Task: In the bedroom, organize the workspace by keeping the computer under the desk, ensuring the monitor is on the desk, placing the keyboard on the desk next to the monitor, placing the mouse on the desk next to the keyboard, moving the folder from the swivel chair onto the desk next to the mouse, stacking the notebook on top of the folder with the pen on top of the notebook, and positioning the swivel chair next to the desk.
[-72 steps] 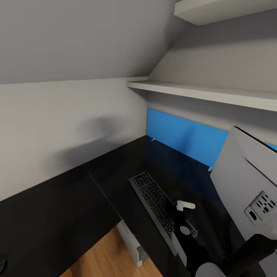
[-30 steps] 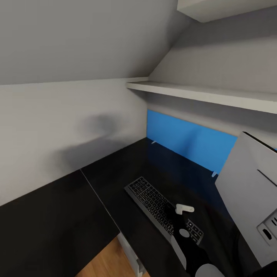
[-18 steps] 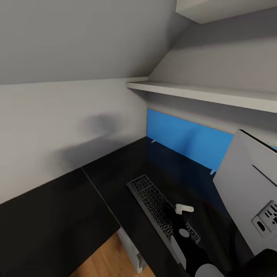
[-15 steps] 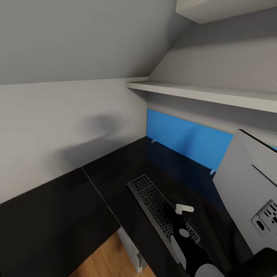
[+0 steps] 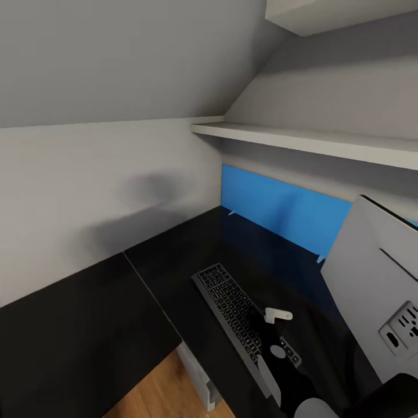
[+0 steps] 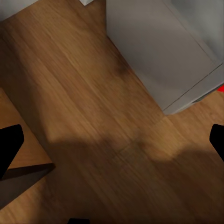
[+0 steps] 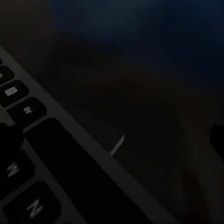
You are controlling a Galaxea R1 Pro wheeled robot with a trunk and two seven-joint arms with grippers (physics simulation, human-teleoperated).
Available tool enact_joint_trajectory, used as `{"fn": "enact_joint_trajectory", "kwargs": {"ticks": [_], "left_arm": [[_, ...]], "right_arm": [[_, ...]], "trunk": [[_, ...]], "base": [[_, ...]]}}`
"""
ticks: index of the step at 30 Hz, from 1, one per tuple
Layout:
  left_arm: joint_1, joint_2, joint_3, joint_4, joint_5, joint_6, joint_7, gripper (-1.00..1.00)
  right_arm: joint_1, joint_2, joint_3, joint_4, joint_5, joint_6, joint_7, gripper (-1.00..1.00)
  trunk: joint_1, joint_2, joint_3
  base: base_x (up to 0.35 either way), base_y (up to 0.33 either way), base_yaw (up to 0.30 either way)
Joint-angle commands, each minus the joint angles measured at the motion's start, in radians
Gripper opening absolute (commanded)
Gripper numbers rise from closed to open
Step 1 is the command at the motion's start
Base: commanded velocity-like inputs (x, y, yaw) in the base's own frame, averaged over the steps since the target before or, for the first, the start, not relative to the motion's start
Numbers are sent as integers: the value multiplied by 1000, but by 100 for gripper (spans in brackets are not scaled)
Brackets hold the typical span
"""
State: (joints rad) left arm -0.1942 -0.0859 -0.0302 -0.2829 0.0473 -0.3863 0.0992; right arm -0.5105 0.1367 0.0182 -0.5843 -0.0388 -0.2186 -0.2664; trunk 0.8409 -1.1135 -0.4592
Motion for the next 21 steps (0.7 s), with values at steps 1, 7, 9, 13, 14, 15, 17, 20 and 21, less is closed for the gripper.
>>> {"fn": "enact_joint_trajectory", "kwargs": {"ticks": [1, 7, 9, 13, 14, 15, 17, 20, 21], "left_arm": [[-1, 0, -4, 1, 5, -3, 4, 100], [-1, 0, -3, 1, 5, -3, 5, 100], [-1, 0, -2, 1, 5, -3, 5, 100], [-1, 0, -2, 1, 5, -3, 5, 100], [-1, 0, -2, 1, 5, -3, 5, 100], [-1, 0, -2, 1, 5, -3, 5, 100], [-1, 0, -2, 1, 5, -3, 5, 100], [-1, 0, -2, 1, 5, -3, 5, 100], [-1, 0, -2, 1, 5, -3, 5, 100]], "right_arm": [[0, 0, 2, 40, -12, -4, -4, 100], [0, 0, 2, 41, -12, -4, -4, 100], [0, 0, 2, 41, -12, -4, -4, 100], [0, 0, 2, 41, -12, -4, -3, 100], [0, 0, 2, 41, -12, -4, -4, 100], [0, 0, 2, 41, -12, -4, -4, 100], [0, 0, 2, 41, -12, -4, -4, 100], [0, 0, 2, 41, -12, -4, -4, 100], [0, 0, 2, 41, -12, -4, -4, 100]], "trunk": [[0, 0, -1], [0, 0, -1], [0, 0, -1], [0, 0, -1], [0, 0, -1], [0, 0, -1], [0, 0, -1], [0, 0, -1], [0, 0, -1]], "base": [[-26, 0, 0], [-28, 0, 0], [-8, 0, 0], [-3, 0, 0], [-1, 0, 0], [0, 0, 0], [-14, 0, 0], [-88, 0, 0], [-129, 0, 0]]}}
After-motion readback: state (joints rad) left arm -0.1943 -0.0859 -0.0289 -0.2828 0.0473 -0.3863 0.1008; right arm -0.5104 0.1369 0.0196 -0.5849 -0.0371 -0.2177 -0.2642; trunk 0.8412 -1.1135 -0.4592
